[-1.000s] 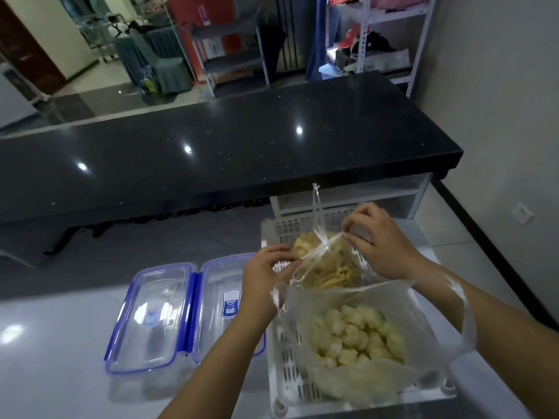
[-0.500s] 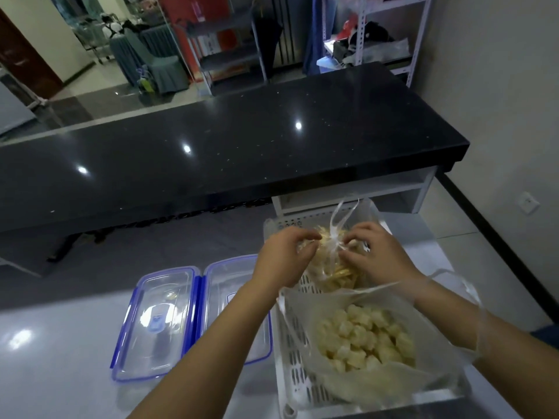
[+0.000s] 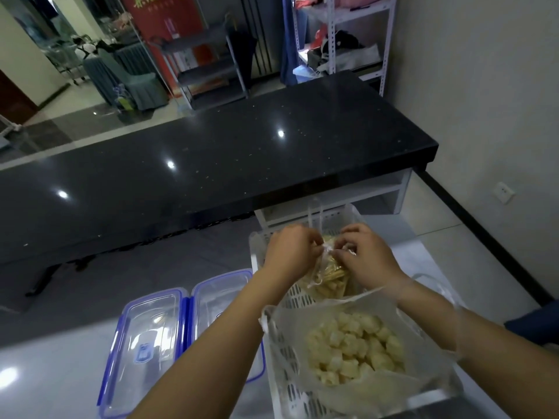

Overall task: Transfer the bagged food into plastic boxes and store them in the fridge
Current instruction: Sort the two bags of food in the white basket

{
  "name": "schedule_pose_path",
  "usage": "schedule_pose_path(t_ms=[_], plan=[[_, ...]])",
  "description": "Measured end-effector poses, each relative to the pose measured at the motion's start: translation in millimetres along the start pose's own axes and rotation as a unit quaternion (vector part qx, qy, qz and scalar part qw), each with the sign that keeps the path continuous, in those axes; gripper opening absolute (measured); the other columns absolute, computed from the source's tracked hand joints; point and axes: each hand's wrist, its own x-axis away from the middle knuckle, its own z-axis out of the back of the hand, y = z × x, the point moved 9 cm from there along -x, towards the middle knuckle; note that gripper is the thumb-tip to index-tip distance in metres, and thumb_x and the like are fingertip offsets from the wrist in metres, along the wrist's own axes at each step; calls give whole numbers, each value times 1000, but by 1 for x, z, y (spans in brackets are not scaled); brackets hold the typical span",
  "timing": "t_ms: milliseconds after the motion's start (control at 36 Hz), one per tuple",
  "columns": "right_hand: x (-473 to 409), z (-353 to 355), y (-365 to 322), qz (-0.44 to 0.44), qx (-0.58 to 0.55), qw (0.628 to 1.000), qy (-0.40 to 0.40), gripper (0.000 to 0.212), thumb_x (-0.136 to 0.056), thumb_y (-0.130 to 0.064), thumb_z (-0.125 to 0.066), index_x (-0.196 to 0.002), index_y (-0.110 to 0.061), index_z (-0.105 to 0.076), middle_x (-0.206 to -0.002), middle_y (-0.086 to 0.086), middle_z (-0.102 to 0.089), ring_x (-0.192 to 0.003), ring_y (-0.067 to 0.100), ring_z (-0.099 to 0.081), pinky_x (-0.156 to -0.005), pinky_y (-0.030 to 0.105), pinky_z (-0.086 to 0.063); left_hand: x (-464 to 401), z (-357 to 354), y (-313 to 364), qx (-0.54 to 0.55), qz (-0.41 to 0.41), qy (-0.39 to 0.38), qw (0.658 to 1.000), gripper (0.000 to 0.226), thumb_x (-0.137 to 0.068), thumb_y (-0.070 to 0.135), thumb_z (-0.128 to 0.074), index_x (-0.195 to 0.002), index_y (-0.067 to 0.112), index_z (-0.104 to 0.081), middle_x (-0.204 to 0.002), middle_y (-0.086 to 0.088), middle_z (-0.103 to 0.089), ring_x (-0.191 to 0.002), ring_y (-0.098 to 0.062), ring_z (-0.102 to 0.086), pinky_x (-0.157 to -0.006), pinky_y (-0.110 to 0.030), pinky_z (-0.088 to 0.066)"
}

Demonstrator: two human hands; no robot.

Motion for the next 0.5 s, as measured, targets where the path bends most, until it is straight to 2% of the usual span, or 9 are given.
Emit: schedule_pose_path(t_ms=[83,194,306,389,444,500], plan=[[-1,4,-9,28,4,1000,-13,7,-91,-15,-68,-87,-21,-69,-119,-8,-46,-114,15,-51,-92,26,-38,0,12,-3,0,7,37,999,16,-87,38,-73,-98,28,-78,-98,9,-50,-101,-18,-55,-88,-40,-48],[-1,25,-29,68,-11,997,-31,12,-90,-22,-70,-82,-29,-66,-126,-11,-39,-118,8,-42,-93,24,-35,15,40,-17,109,47,106,987,13,-86,33,-76,-96,26,-79,-102,10,-49,-104,-14,-52,-92,-38,-46],[3,48,-41,98,4,995,-15,8,-89,-23,-71,-83,-27,-68,-122,-9,-41,-113,4,-42,-86,9,-32,45,62,-34,211,84,160,961,6,-84,28,-79,-90,25,-77,-102,10,-51,-96,-3,-53,-82,-16,-43],[6,72,-30,89,16,995,52,3,-89,-19,-72,-86,-19,-71,-116,-3,-41,-108,7,-43,-88,9,-31,64,60,-54,248,126,159,947,8,-84,30,-79,-84,34,-71,-104,12,-51,-96,9,-50,-73,-5,-40],[10,74,-16,76,17,995,58,4,-87,-17,-74,-84,-18,-71,-115,0,-41,-107,6,-43,-89,5,-30,73,49,-63,256,152,151,943,15,-83,27,-80,-79,37,-69,-102,13,-50,-92,15,-48,-69,2,-37],[14,62,-3,59,28,997,32,7,-86,-17,-75,-84,-21,-70,-117,0,-41,-110,8,-43,-93,13,-34,80,34,-65,265,172,134,939,12,-83,23,-81,-80,30,-72,-102,8,-52,-90,7,-52,-69,1,-36]])
